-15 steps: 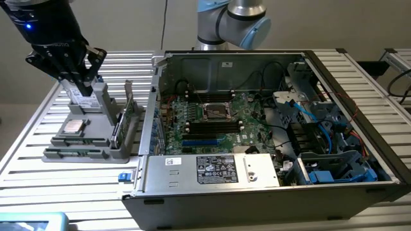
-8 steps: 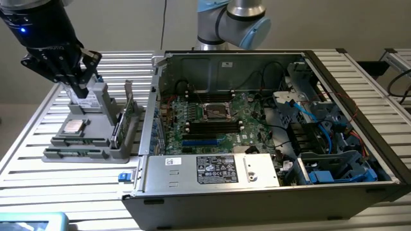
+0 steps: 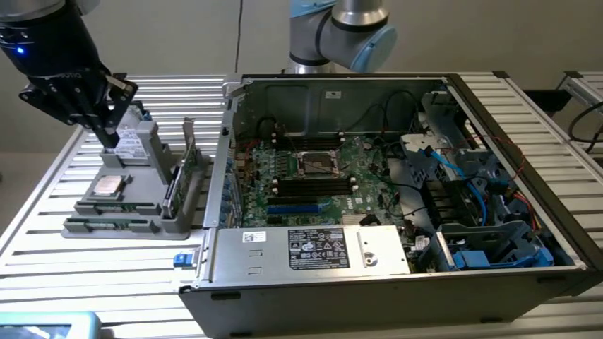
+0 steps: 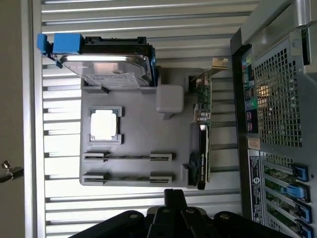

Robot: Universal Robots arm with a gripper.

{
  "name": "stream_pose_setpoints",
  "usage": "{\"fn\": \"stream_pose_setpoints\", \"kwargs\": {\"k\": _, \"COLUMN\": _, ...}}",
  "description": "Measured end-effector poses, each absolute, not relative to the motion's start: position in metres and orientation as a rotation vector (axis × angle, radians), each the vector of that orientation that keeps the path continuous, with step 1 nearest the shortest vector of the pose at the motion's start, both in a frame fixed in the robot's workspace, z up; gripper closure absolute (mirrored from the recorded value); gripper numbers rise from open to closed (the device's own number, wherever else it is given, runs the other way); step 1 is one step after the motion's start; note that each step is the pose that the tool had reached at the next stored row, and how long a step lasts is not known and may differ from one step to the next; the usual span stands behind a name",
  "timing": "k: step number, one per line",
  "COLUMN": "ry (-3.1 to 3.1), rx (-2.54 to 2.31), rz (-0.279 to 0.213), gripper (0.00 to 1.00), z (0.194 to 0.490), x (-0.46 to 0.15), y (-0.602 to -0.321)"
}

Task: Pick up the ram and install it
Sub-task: 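Reach for the ram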

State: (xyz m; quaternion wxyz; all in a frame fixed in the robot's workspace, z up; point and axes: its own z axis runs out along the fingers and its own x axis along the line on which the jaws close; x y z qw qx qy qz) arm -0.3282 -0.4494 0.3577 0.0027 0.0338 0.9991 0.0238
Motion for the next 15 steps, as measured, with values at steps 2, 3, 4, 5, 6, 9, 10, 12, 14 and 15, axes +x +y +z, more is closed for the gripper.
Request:
{"fn": "stream_pose_setpoints", "kwargs": {"k": 2, "ry": 3.137, "rx": 0.105, "rz": 0.074, "gripper": 0.89, "z": 0.356, "x": -0.332, "y": -0.449}}
{"fn": "stream_pose_setpoints", "kwargs": {"k": 3, "ry": 3.138, "rx": 0.104, "rz": 0.074, "gripper": 0.89, "z": 0.356, "x": -0.333, "y": -0.449}}
{"fn": "stream_pose_setpoints", "kwargs": {"k": 4, "ry": 3.139, "rx": 0.104, "rz": 0.074, "gripper": 0.89, "z": 0.355, "x": -0.333, "y": -0.449}}
{"fn": "stream_pose_setpoints", "kwargs": {"k": 5, "ry": 3.140, "rx": 0.102, "rz": 0.072, "gripper": 0.89, "z": 0.355, "x": -0.333, "y": -0.449}}
{"fn": "stream_pose_setpoints", "kwargs": {"k": 6, "ry": 3.141, "rx": 0.101, "rz": 0.071, "gripper": 0.89, "z": 0.354, "x": -0.334, "y": -0.448}}
{"fn": "stream_pose_setpoints", "kwargs": {"k": 9, "ry": 3.143, "rx": 0.093, "rz": 0.069, "gripper": 0.89, "z": 0.353, "x": -0.336, "y": -0.447}}
{"fn": "stream_pose_setpoints", "kwargs": {"k": 10, "ry": 3.143, "rx": 0.090, "rz": 0.068, "gripper": 0.89, "z": 0.353, "x": -0.337, "y": -0.447}}
{"fn": "stream_pose_setpoints", "kwargs": {"k": 12, "ry": 3.144, "rx": 0.086, "rz": 0.068, "gripper": 0.89, "z": 0.352, "x": -0.341, "y": -0.445}}
{"fn": "stream_pose_setpoints", "kwargs": {"k": 14, "ry": 3.144, "rx": 0.081, "rz": 0.067, "gripper": 0.89, "z": 0.352, "x": -0.344, "y": -0.443}}
{"fn": "stream_pose_setpoints", "kwargs": {"k": 15, "ry": 3.144, "rx": 0.079, "rz": 0.066, "gripper": 0.89, "z": 0.352, "x": -0.345, "y": -0.443}}
